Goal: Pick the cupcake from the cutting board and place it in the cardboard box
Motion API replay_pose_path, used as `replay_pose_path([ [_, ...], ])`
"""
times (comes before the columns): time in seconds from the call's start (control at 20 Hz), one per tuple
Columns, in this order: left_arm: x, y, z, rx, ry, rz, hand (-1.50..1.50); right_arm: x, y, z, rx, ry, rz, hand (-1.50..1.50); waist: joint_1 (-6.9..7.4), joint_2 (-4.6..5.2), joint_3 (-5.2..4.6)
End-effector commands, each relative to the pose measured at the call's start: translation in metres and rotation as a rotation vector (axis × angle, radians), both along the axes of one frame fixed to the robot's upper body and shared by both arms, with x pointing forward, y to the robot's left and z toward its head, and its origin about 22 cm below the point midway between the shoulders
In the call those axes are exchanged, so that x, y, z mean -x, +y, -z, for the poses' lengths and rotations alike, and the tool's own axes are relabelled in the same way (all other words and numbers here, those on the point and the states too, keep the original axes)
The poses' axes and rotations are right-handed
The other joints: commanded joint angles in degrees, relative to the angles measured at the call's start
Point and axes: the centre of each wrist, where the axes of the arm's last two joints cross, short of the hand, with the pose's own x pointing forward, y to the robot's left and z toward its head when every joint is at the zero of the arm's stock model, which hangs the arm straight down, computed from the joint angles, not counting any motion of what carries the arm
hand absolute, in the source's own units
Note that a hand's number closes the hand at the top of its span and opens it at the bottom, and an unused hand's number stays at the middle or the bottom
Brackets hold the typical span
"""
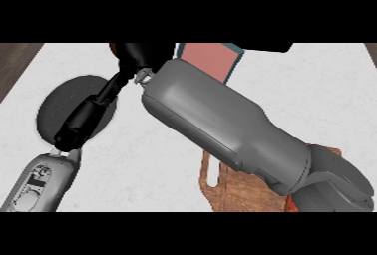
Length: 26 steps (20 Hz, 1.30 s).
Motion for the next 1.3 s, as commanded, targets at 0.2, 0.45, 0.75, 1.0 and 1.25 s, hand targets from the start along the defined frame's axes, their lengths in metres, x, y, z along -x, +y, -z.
replay_pose_path([
  [0.2,0.000,0.016,-0.002,-0.012,-0.018,-0.035,0.00,-0.044,-0.026,0.021,0.117,0.154,0.079,1.50,-1.75,0.19,0.04],
  [0.45,0.009,0.020,0.008,0.002,0.006,-0.048,0.00,-0.063,-0.048,0.033,0.112,0.424,0.028,1.50,-2.43,0.11,0.10],
  [0.75,0.013,0.019,-0.007,-0.006,-0.022,-0.030,0.00,-0.082,-0.076,0.046,0.209,0.607,0.008,1.50,-2.50,-0.05,0.14],
  [1.0,0.001,0.016,-0.013,0.001,-0.002,-0.056,0.00,-0.091,-0.097,0.045,0.181,0.716,-0.133,-1.50,-3.39,-0.01,0.20],
  [1.25,0.011,0.014,-0.002,-0.012,-0.014,-0.066,0.00,-0.081,-0.077,0.054,0.037,0.562,-0.258,-1.50,-3.12,-0.22,0.21],
])
